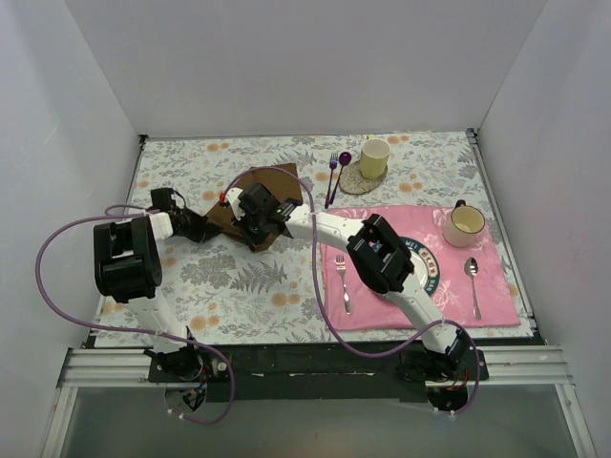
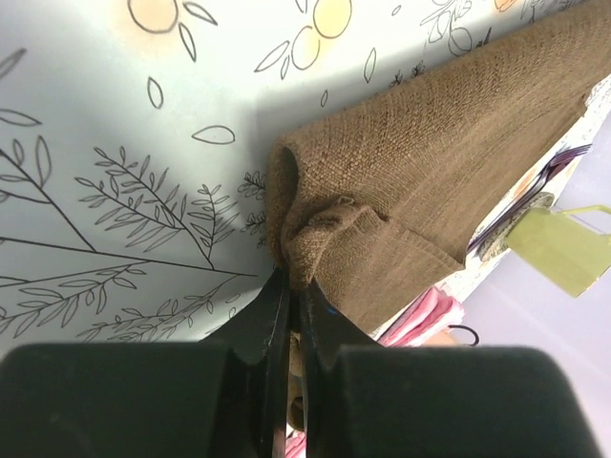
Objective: Fold the napkin, place the utensils inside, and roll it up
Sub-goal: Roll the napkin with the utensil
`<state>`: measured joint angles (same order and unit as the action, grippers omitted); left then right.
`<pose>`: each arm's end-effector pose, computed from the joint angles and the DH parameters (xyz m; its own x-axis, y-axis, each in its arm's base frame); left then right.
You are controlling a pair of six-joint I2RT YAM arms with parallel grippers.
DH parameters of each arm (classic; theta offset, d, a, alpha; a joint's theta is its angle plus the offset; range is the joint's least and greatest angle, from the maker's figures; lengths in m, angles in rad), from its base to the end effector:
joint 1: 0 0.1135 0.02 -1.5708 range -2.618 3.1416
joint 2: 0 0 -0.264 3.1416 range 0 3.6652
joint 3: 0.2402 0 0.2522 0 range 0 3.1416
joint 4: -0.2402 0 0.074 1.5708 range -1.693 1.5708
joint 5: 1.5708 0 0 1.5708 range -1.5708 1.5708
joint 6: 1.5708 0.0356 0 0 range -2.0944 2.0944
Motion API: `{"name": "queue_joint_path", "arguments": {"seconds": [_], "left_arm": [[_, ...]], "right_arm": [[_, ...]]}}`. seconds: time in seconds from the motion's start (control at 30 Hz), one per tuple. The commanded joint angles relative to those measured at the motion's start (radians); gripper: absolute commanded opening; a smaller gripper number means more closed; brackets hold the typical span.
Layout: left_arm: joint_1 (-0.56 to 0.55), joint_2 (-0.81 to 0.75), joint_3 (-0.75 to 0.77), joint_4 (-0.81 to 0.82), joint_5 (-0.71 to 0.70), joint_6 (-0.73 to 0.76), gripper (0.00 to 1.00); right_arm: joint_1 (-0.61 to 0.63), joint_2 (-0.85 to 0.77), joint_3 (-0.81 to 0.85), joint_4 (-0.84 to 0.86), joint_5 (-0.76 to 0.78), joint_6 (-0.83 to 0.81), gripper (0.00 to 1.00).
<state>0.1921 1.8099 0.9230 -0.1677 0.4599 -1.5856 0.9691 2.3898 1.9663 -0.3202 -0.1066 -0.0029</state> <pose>0.3329 0.0486 0.1259 -0.0313 -0.9189 0.3933 -0.8543 -0.1797 -0.4878 0.3033 0.4484 0.1738 -0.3807 -0.5596 -0.7362 -0.8651 0.4967 0.0699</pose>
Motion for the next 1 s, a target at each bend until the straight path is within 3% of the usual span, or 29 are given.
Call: {"name": "queue_joint_path", "arguments": {"seconds": [0.0,0.27,0.3,0.33,0.67,0.97], "left_arm": [[-0.008,-0.032,0.022,-0.070,-0.026,0.010,0.00],[-0.006,-0.083,0.007,-0.144,0.048,-0.027,0.00],[-0.008,-0.092,0.007,-0.148,0.048,-0.027,0.00],[-0.006,-0.096,0.005,-0.159,0.048,-0.027,0.00],[-0.008,-0.126,-0.010,-0.184,0.066,-0.027,0.00],[-0.006,-0.121,-0.004,-0.194,0.068,-0.022,0.00]], "right_arm": [[0.020,-0.080,-0.017,0.009,0.054,-0.064,0.16],[0.100,-0.098,-0.069,0.069,0.295,-0.186,0.42],[0.111,-0.095,-0.069,0.075,0.309,-0.196,0.67],[0.117,-0.090,-0.069,0.078,0.321,-0.207,0.72],[0.184,-0.054,-0.099,0.188,0.530,-0.336,0.70],[0.192,-0.063,-0.251,0.397,0.622,-0.437,0.57]]}}
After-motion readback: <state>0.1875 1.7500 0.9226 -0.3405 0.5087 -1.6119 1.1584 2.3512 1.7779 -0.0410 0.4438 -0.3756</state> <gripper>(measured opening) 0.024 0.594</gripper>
